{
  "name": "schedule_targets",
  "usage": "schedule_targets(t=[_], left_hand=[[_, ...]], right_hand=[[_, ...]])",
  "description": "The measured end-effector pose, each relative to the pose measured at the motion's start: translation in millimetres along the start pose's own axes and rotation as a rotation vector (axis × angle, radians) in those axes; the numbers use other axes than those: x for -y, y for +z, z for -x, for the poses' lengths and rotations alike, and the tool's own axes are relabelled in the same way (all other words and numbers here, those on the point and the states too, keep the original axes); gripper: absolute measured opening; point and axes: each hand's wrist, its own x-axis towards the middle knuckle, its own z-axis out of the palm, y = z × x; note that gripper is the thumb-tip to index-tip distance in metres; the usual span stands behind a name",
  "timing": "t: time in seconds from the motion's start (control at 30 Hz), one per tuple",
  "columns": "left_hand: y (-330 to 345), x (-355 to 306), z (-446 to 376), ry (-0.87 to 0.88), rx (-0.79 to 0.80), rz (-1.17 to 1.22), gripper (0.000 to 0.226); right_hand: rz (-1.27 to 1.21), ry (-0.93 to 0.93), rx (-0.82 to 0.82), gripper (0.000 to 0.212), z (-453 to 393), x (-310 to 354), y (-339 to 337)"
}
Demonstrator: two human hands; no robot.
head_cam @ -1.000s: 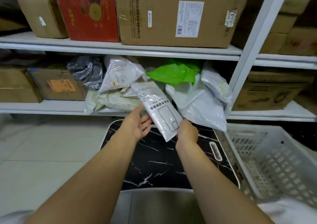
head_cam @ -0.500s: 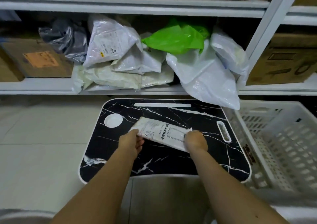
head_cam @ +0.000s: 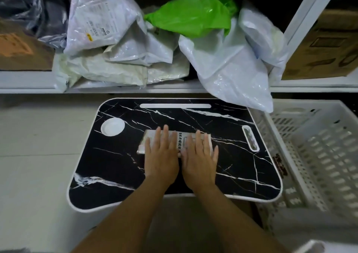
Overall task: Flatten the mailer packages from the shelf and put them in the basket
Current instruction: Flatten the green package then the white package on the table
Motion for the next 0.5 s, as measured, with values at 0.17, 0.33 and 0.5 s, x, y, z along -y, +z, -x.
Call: schedule_targets(t=[0.17,0.33,0.5], left_hand=[[18,-15,7,0.102,0.128,-0.021,0.063],[27,-8,5,0.147,0.164,-0.045,0.062],[29,-3,5,0.185,0.217,-0.013,0.062]], right_hand=[[0.027,-0.069,0.202,0.068,2,-22,7],[0.025,-0.064,0.214,0.066,5,-20,8],[0.042,-0.044,0.213,0.068,6,-16,4]])
